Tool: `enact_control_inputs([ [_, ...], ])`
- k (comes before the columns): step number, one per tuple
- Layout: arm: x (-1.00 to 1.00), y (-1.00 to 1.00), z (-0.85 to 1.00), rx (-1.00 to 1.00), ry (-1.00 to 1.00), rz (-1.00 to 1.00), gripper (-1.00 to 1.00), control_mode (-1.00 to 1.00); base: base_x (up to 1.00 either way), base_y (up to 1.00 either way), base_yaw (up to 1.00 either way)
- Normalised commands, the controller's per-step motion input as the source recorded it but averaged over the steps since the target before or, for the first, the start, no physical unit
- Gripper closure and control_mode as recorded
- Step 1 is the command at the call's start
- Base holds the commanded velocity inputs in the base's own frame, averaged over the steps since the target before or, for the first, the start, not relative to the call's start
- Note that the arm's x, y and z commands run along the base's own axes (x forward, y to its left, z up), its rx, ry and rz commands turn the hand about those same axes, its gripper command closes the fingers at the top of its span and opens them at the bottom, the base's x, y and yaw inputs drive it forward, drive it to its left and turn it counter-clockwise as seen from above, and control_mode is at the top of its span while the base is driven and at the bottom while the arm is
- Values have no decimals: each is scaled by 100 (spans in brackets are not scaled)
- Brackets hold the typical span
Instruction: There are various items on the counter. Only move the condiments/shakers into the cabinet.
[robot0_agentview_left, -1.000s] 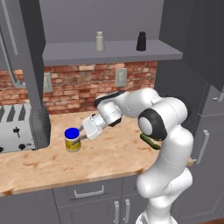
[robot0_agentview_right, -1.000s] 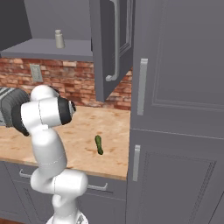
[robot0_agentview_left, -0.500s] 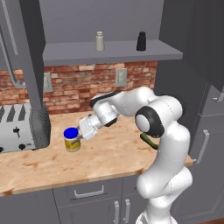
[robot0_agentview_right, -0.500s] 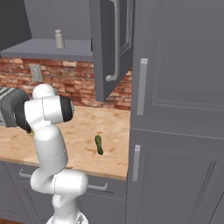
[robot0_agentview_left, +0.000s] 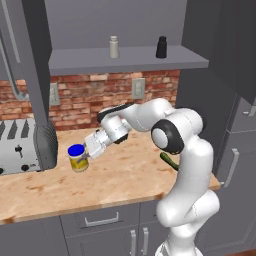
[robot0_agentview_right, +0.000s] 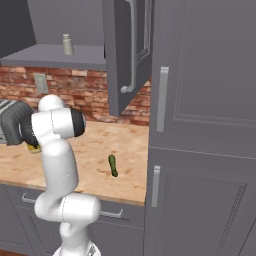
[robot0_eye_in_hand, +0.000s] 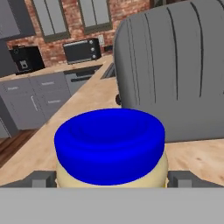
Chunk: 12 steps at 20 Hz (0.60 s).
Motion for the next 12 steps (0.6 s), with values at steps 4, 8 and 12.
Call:
enact_control_inputs([
  [4, 0, 0, 0, 0, 0, 0, 100, -100, 0, 0, 0],
  [8, -22, 0, 10, 0, -5, 0, 100, -100, 0, 0, 0],
  [12, -66, -9, 67, 2, -19, -2, 100, -100, 0, 0, 0],
])
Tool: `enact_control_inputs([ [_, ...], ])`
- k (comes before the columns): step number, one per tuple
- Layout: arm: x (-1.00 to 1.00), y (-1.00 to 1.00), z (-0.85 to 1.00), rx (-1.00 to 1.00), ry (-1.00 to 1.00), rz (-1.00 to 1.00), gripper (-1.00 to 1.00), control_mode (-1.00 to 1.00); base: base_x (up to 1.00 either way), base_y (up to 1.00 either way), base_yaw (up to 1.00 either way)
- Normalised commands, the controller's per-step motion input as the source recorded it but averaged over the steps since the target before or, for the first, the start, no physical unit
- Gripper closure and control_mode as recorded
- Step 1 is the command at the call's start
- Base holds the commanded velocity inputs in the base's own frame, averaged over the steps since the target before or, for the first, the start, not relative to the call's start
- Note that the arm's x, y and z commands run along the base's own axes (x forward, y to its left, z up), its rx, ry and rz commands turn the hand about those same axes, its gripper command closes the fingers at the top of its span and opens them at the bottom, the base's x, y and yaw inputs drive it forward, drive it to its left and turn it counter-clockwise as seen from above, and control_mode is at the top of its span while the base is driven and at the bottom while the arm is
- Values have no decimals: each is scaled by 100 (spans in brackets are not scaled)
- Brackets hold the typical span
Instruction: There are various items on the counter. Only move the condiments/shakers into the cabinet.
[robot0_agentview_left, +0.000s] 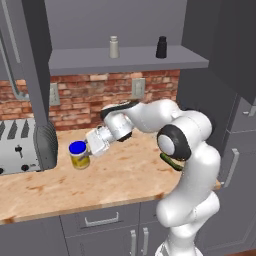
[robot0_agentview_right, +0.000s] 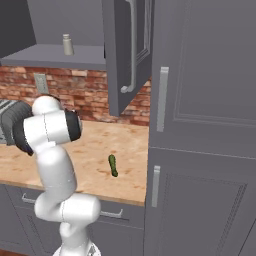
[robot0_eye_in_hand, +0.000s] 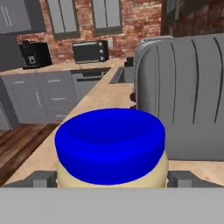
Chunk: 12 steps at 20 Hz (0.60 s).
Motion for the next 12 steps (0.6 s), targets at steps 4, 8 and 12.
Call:
enact_control_inputs([
  [4, -83, -3, 99, 2, -26, -10, 100, -100, 0, 0, 0],
  [8, -76, 0, 100, 1, -20, -15, 100, -100, 0, 0, 0],
  [12, -83, -7, 100, 2, -10, -24, 100, -100, 0, 0, 0],
])
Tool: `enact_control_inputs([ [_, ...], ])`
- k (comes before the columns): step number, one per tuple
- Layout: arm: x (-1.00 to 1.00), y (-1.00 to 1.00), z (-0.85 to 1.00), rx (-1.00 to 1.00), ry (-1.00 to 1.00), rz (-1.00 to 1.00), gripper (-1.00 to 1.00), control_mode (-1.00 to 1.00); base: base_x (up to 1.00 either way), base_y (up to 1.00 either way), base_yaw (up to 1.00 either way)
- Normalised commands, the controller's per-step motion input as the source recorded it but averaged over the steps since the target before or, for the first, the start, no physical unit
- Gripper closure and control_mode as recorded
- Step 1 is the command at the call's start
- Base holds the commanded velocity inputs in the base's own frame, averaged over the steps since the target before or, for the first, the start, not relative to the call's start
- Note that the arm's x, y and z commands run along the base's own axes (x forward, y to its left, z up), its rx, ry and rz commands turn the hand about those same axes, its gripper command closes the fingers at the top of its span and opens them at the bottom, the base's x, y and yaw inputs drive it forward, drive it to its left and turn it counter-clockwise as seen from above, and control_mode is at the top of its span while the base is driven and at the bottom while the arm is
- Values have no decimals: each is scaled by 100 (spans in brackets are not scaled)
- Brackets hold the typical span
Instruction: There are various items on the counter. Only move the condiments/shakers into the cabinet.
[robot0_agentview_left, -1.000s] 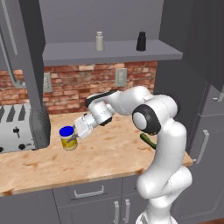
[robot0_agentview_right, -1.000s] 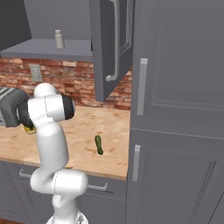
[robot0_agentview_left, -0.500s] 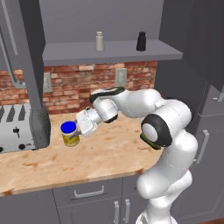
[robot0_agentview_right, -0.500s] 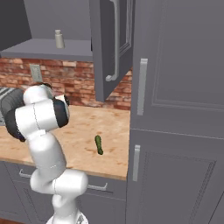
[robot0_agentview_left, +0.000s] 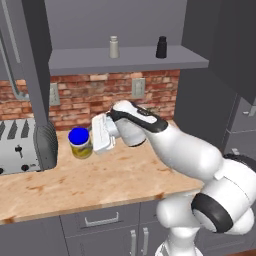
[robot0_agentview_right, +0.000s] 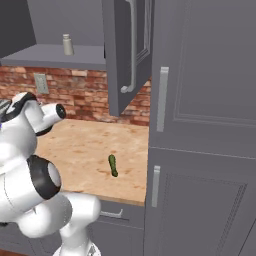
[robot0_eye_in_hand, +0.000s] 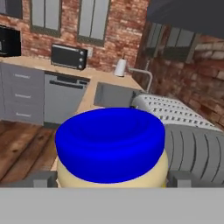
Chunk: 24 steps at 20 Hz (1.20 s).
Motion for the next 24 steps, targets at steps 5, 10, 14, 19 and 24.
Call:
enact_control_inputs([
  [5, -88, -25, 100, 3, -5, -31, 100, -100, 0, 0, 0],
  [10, -99, -40, 100, 1, -2, -35, 100, -100, 0, 0, 0],
  [14, -95, -39, 100, 1, 0, -41, 100, -100, 0, 0, 0],
  [19, -59, -30, 100, 2, 4, -47, 100, -100, 0, 0, 0],
  [24, -15, -25, 100, 6, 23, -45, 100, -100, 0, 0, 0],
])
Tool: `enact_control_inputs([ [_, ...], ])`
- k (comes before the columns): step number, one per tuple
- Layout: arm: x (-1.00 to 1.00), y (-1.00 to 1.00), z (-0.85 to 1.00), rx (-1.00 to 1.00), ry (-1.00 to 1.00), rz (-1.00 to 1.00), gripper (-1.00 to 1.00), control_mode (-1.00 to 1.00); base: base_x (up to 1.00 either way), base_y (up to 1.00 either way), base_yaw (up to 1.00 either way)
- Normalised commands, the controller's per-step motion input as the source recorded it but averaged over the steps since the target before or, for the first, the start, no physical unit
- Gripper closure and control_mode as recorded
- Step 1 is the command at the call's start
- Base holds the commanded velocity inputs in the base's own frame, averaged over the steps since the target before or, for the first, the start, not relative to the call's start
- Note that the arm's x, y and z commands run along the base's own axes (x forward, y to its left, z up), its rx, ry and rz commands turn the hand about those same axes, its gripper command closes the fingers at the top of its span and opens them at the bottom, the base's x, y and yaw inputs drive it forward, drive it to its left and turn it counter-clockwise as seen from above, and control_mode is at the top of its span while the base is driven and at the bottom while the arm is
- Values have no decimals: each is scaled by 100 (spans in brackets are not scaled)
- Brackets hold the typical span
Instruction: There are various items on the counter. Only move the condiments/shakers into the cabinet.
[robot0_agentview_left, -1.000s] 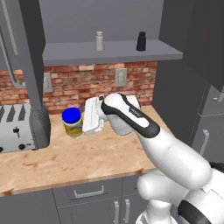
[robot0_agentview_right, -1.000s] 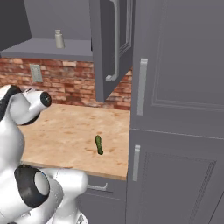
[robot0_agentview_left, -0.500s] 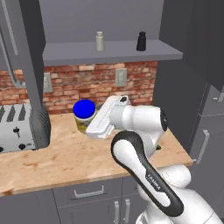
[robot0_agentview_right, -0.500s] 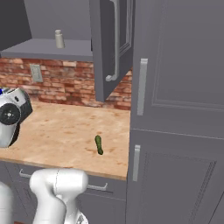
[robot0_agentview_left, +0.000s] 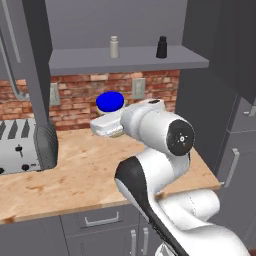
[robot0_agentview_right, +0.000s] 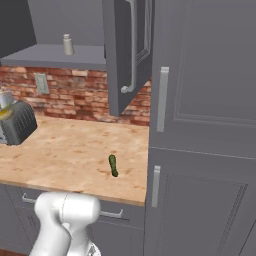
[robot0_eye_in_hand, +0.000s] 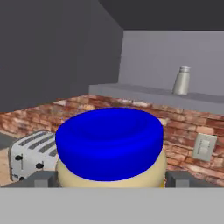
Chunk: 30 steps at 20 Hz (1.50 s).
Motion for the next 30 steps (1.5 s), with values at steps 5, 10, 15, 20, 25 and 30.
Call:
enact_control_inputs([
  [5, 0, -33, 100, 26, 29, -36, 100, -100, 0, 0, 0],
  [10, -7, -24, 99, 30, 19, -29, 100, -100, 0, 0, 0],
  [15, -16, 0, 14, 6, -20, -3, 100, -100, 0, 0, 0],
  [20, -8, 20, 0, -2, -45, 0, 100, -100, 0, 0, 0],
  [25, 10, 18, 10, -1, -26, -2, 100, -100, 0, 0, 0],
  [30, 51, 2, 24, 0, -1, 0, 100, -100, 0, 0, 0],
])
